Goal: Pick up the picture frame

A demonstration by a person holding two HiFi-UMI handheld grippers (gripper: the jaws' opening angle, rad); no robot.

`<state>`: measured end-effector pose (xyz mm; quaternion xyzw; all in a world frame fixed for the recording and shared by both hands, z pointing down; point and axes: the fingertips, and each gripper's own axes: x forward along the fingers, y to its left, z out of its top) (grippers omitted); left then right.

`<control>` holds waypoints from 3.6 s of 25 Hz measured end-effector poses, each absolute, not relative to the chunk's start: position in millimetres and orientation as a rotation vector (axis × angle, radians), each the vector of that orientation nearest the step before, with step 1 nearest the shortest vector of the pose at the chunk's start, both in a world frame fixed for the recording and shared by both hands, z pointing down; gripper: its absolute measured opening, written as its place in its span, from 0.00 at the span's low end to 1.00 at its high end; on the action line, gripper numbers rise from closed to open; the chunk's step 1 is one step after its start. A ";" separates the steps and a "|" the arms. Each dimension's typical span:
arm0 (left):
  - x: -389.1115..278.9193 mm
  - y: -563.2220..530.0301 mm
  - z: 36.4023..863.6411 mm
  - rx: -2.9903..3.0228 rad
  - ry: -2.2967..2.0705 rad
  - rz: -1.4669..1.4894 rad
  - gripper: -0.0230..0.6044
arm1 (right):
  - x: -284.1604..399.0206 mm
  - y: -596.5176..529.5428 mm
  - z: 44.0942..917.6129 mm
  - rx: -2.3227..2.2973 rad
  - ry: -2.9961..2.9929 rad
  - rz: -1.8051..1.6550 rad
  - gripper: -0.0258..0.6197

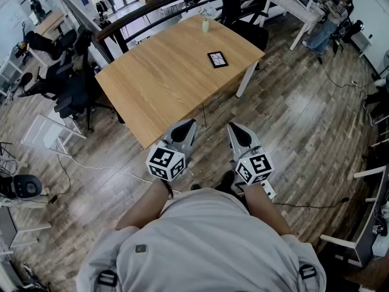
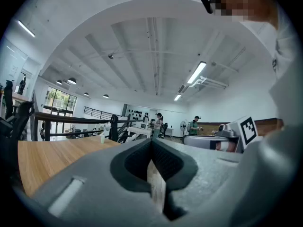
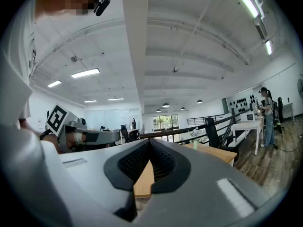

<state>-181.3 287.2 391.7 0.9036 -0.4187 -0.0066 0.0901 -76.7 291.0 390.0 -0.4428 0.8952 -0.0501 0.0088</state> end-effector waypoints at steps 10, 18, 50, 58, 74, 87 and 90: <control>-159.5 278.1 398.5 2.679 -1.218 -0.007 0.04 | -58.2 283.4 394.7 -1.386 2.800 -0.171 0.05; -126.0 251.8 406.9 2.662 -1.216 0.027 0.04 | -24.6 258.8 400.0 -1.372 2.790 -0.195 0.05; 100.0 118.3 428.5 2.666 -1.118 0.065 0.04 | 174.0 142.6 424.0 -1.312 2.803 -0.340 0.05; 102.5 57.3 435.7 2.664 -1.081 0.052 0.04 | 180.1 82.7 430.6 -1.362 2.791 -0.370 0.05; -1.4 -131.5 432.2 2.641 -1.089 0.061 0.04 | 63.7 -114.2 422.9 -1.289 2.836 -0.412 0.05; -71.2 -197.1 438.5 2.594 -1.134 0.042 0.04 | -7.3 -182.6 428.5 -1.227 2.883 -0.444 0.05; -74.8 -203.3 444.6 2.575 -1.153 0.055 0.04 | -8.6 -189.4 435.8 -1.212 2.890 -0.470 0.05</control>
